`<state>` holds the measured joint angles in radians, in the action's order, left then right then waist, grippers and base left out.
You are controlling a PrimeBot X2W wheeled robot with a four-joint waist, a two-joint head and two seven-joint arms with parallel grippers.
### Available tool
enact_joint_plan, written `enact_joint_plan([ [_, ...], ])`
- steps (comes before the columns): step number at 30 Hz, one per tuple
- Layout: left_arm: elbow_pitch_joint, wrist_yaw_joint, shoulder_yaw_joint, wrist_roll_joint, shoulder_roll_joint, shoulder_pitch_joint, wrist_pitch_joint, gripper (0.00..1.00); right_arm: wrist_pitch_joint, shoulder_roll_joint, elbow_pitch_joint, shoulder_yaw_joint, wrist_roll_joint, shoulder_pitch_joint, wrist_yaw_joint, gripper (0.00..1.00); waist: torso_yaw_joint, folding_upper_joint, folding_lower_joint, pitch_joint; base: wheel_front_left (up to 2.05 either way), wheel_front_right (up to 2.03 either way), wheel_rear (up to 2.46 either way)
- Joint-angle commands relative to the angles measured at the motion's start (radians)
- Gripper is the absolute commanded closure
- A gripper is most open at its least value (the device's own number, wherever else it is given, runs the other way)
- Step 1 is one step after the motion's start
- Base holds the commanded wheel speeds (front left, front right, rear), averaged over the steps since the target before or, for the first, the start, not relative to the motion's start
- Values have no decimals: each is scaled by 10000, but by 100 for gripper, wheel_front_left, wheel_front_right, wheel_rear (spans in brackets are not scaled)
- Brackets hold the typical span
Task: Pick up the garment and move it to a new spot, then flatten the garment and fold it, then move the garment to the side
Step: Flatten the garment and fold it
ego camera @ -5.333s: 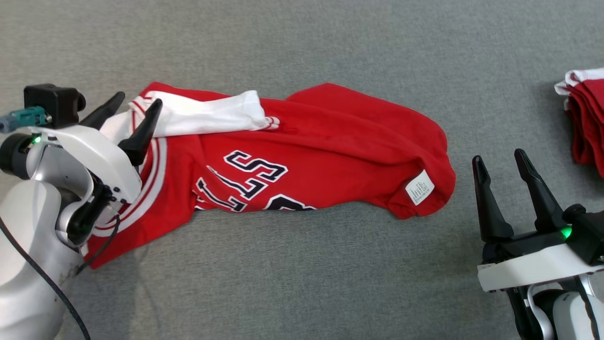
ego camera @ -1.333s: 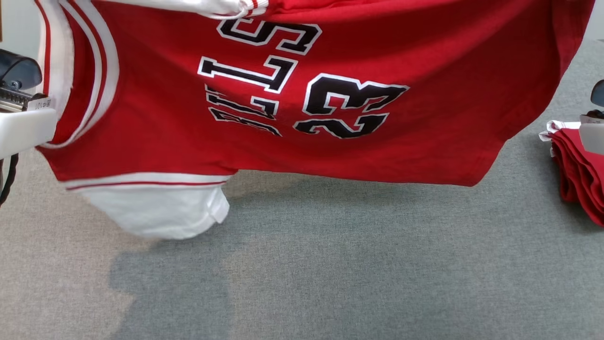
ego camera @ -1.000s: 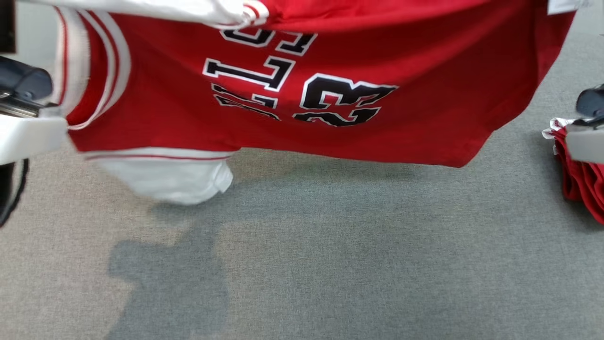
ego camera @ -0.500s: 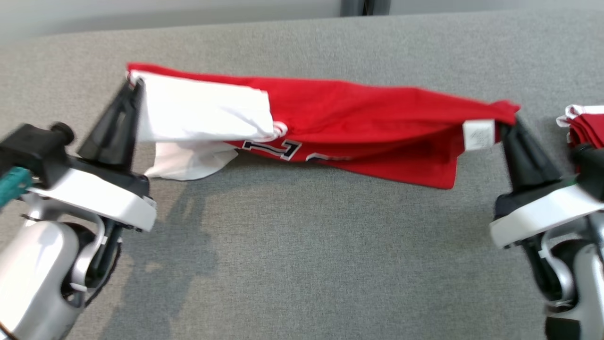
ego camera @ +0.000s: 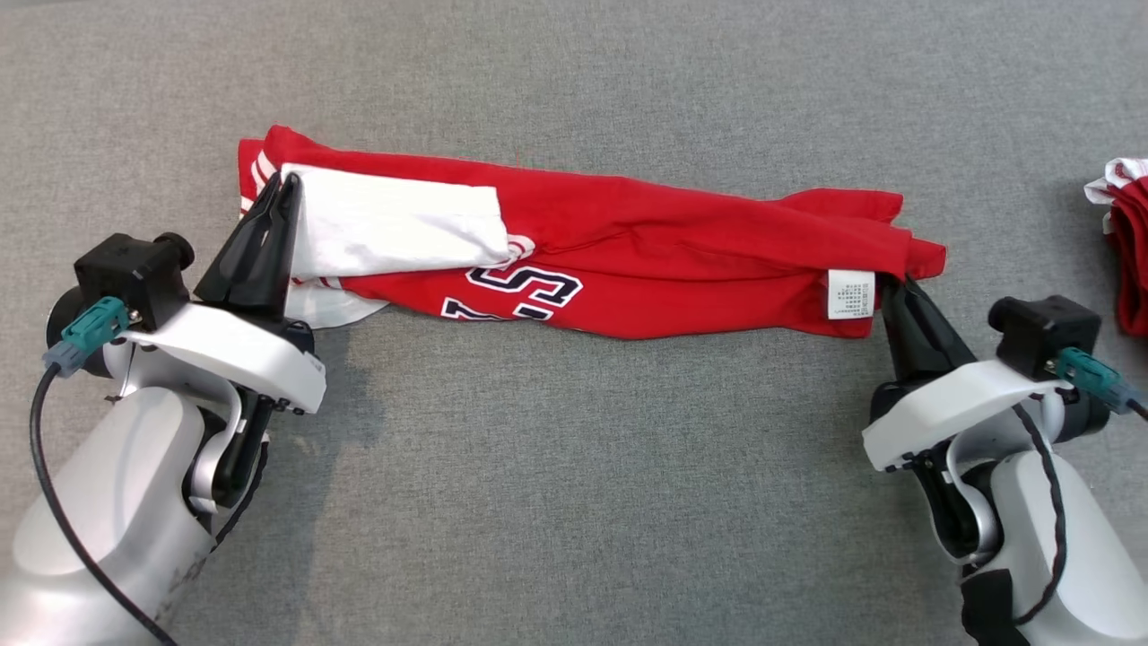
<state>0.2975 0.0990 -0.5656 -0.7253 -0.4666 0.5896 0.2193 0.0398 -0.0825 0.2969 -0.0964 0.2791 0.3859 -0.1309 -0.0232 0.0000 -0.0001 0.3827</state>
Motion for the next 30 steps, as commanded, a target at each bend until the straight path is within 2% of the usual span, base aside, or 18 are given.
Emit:
enact_joint_plan([
  [1, 345, -152, 23, 3, 111, 240, 155, 100, 220, 32, 343, -70, 84, 244, 3, 100, -34, 0, 1, 89, 0, 0, 0],
  [4, 983, -416, 62, -36, 420, 377, 296, 100, 491, 83, 978, -240, 152, 459, 3, 100, -41, 0, 1, 173, 0, 0, 0],
  [5, 1139, -523, 106, -49, 507, 416, 341, 86, 524, 109, 1163, -329, 193, 516, 3, 86, -51, 0, 1, 191, 0, 0, 0],
  [6, 1295, -590, 133, -37, 575, 424, 369, 59, 605, 119, 1286, -393, 209, 584, 3, 59, -57, 0, 1, 199, 0, 0, 0],
  [7, 1434, -628, 184, -12, 629, 433, 399, 1, 695, 120, 1394, -442, 226, 637, 3, 10, -58, 0, 1, 201, 0, 0, 0],
  [8, 1537, -658, 243, 32, 668, 444, 412, 0, 756, 129, 1489, -493, 273, 643, 3, 0, -57, 0, 1, 196, 0, 0, 0],
  [14, 1270, -393, 1179, 687, 764, -63, 469, 0, 1585, 177, 1281, -190, -72, 128, 3, 0, -35, 0, 1, 0, 0, 0, 0],
  [20, -279, 8, 2834, 1715, 972, -1133, 466, 0, 1981, 273, 211, 303, -559, -711, 3, 0, -27, 0, 1, -264, 0, 0, 0],
  [25, -1425, -159, 3866, 2563, 1221, -2115, 466, 0, 1910, 293, -738, 570, -878, -1249, 3, 0, 6, 0, 1, -480, 0, 0, 0],
  [30, -1989, -313, 4158, 3166, 1358, -2849, 467, 0, 1692, 296, -1441, 762, -1009, -1661, 3, 0, 68, 0, 1, -741, 0, 0, 0],
])
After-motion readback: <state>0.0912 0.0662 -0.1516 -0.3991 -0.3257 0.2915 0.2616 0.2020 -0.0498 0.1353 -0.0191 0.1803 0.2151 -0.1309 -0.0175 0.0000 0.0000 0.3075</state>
